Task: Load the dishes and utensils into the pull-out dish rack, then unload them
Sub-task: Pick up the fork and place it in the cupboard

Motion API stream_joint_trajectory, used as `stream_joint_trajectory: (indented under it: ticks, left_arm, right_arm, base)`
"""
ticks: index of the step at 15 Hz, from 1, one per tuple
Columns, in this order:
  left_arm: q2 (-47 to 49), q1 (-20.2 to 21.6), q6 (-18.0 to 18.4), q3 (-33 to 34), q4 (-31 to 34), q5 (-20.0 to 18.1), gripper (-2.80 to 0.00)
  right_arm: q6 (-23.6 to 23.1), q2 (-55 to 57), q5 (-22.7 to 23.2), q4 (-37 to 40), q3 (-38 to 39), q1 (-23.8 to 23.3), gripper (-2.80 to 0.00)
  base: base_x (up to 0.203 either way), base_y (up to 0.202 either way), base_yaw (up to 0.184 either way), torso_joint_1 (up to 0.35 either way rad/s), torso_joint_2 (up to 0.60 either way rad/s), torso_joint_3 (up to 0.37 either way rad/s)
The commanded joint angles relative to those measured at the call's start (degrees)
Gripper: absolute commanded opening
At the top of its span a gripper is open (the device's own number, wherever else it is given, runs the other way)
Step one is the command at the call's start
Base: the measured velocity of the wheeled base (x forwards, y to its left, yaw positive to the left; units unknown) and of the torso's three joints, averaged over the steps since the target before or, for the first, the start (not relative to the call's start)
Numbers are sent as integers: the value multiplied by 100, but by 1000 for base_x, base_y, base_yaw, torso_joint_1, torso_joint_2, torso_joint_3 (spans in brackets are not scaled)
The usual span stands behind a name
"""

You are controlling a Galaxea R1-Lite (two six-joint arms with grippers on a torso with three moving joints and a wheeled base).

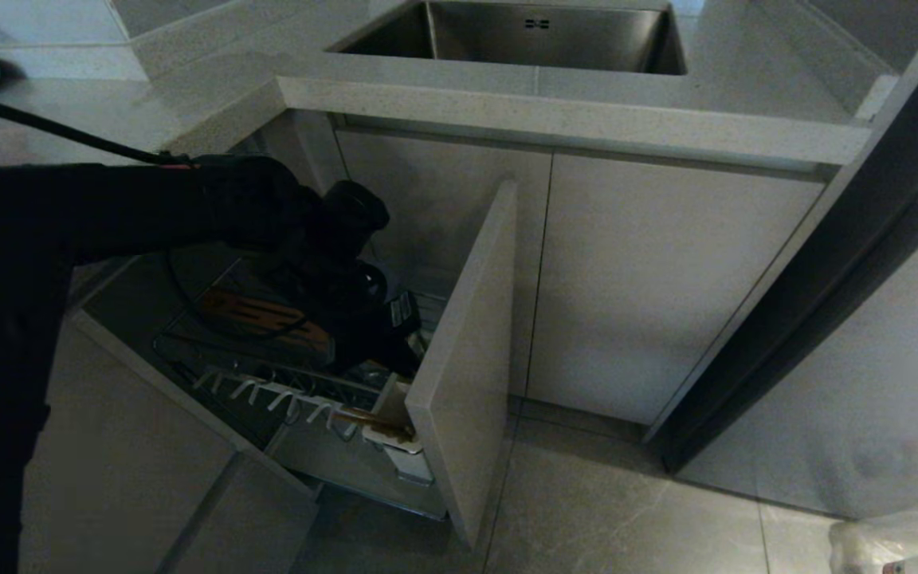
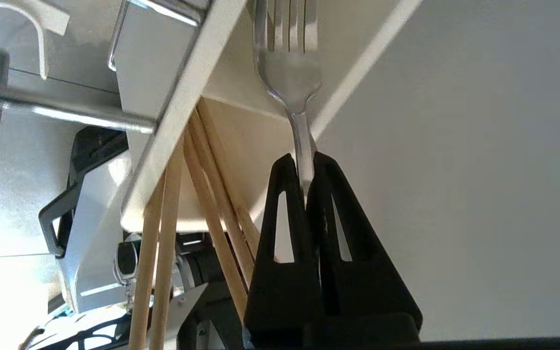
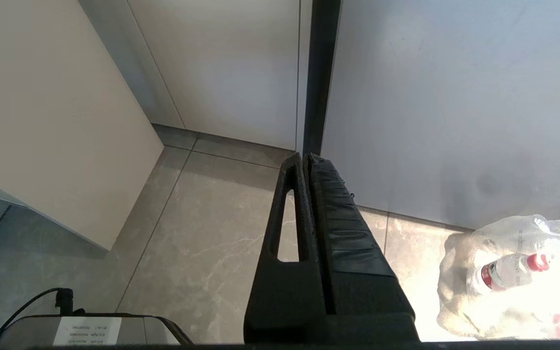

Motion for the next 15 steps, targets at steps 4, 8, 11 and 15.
stream_joint_trajectory:
  ticks: [4,8,11,15]
  left_arm:
    - [268,-1,-30,-9,-70,-10,-280]
    - [385,7,-22,-9,-131,-2,-280]
    - [496,8,-21,-9,-211,-2,-280]
    - [538,16,-30,-9,-342,2,-280]
  right_arm:
    - [2,2,0,2,1,2,-280]
    - [2,-2,0,2,1,2,-280]
    - [-5,-1,0,2,1,2,-280]
    - [2,-2,0,2,1,2,-280]
  base:
    - [0,0,0,0,0,0]
    - [0,0,0,0,0,0]
    - [0,0,0,0,0,0]
    - [0,0,0,0,0,0]
